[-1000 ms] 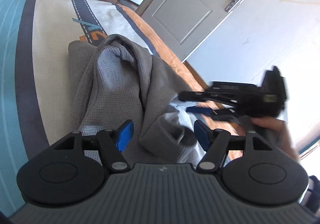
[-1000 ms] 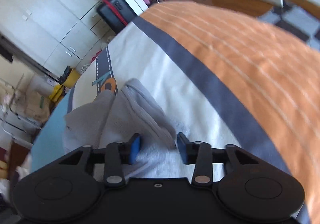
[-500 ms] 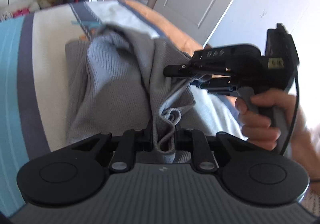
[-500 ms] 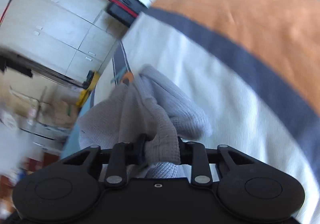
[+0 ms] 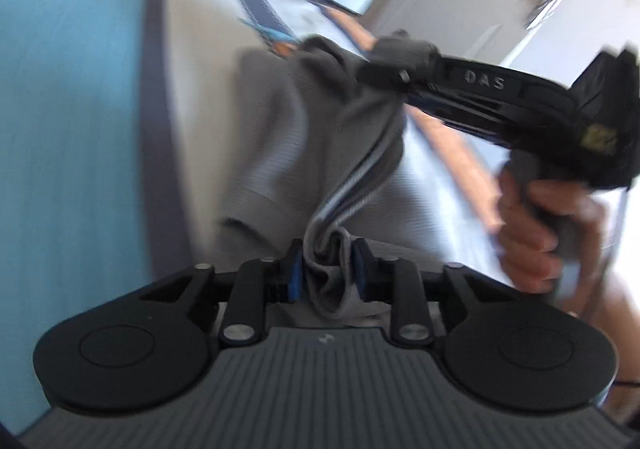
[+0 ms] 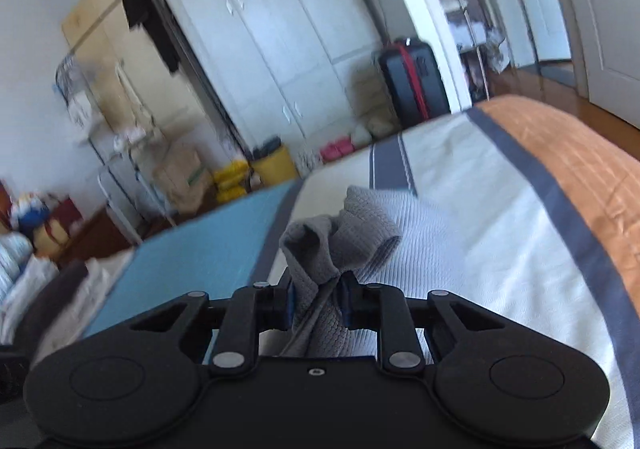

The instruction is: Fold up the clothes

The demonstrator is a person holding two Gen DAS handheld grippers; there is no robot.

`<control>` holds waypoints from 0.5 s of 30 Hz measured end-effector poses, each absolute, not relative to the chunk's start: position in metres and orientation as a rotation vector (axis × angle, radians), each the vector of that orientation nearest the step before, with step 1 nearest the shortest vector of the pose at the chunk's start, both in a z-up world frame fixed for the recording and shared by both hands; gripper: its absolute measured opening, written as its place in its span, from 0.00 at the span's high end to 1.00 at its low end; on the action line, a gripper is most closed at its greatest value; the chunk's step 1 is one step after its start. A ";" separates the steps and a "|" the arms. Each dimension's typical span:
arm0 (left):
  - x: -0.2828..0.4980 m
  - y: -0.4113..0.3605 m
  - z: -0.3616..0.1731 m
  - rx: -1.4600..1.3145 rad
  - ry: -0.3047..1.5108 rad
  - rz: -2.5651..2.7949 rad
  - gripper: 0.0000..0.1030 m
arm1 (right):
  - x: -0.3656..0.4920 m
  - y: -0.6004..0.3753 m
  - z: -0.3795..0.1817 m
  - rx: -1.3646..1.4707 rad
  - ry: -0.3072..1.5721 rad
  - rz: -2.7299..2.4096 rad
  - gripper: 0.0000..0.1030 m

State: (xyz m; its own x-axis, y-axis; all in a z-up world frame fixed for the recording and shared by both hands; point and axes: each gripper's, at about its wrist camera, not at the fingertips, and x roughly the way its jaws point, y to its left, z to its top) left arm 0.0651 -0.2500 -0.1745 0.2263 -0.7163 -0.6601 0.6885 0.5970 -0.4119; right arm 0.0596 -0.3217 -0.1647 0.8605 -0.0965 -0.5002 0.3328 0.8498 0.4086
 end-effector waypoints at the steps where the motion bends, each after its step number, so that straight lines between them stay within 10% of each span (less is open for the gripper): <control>1: 0.060 -0.249 -0.170 -0.011 0.895 -0.969 0.74 | 0.059 -0.320 -0.166 0.510 0.505 -0.223 0.68; 3: 0.055 -0.248 -0.164 -0.001 0.862 -0.975 0.74 | 0.047 -0.319 -0.159 0.548 0.460 -0.183 0.53; 15: 0.063 -0.225 -0.155 -0.152 0.868 -0.994 0.61 | 0.001 -0.327 -0.136 0.661 0.551 -0.294 0.53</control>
